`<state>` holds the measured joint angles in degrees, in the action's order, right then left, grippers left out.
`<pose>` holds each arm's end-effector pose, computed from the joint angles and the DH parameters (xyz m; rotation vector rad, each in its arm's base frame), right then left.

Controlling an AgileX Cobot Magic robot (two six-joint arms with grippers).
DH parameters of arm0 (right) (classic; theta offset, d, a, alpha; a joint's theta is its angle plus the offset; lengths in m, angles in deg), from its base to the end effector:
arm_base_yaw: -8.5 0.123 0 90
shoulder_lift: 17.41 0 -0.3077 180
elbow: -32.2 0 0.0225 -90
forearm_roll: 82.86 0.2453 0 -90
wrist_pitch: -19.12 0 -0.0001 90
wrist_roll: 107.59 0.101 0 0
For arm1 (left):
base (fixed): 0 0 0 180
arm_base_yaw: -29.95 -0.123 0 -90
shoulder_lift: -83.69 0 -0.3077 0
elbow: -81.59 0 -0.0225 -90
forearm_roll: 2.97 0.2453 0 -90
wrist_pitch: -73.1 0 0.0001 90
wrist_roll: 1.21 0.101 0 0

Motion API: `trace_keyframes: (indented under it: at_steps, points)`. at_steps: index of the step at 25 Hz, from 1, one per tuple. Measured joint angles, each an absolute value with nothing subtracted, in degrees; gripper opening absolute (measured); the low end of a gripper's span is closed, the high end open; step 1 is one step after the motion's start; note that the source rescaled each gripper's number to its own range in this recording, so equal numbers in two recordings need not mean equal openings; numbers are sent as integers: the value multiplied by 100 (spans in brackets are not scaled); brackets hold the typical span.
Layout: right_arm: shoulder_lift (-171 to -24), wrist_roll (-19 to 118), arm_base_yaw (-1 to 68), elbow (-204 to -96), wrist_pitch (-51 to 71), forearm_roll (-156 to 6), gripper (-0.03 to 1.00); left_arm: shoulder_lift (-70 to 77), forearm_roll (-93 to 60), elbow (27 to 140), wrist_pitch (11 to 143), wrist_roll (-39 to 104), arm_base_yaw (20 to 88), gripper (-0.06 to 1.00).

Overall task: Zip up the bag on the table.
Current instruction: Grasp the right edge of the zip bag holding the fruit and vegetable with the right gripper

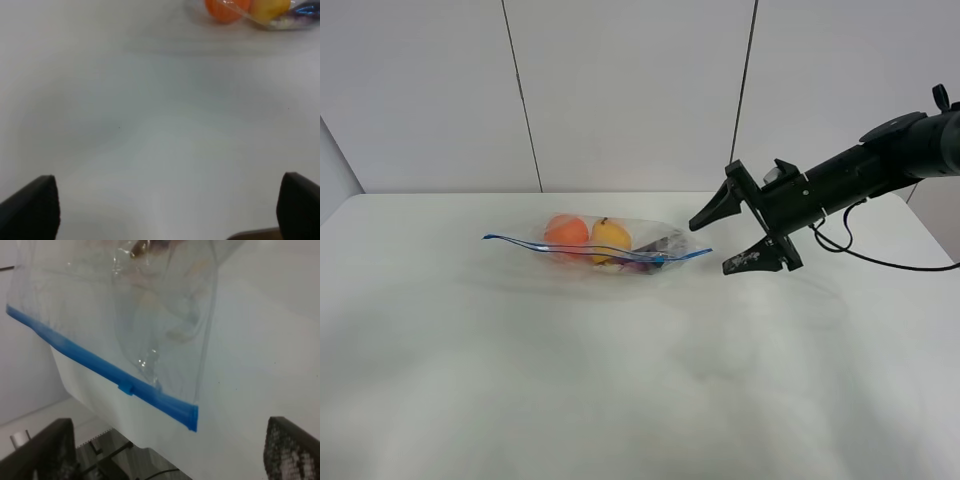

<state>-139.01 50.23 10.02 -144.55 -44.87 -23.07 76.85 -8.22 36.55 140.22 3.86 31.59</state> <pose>0.3833 0.0887 0.2006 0.2170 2.8003 1.3561 -0.0386 -0.0074 0.2800 0.1360 2.0698 -0.0728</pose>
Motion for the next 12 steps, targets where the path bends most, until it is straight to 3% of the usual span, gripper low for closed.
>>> trace_keyframes:
  at_steps: [8,12]
  points:
    - [-14107,5023,1047,-14460,-4482,-1520,83,7685,-822,3655,14022,386,3159,100]
    - [-14160,5075,1189,-14460,-4358,-1465,73,7685,-822,3655,14022,386,3159,100]
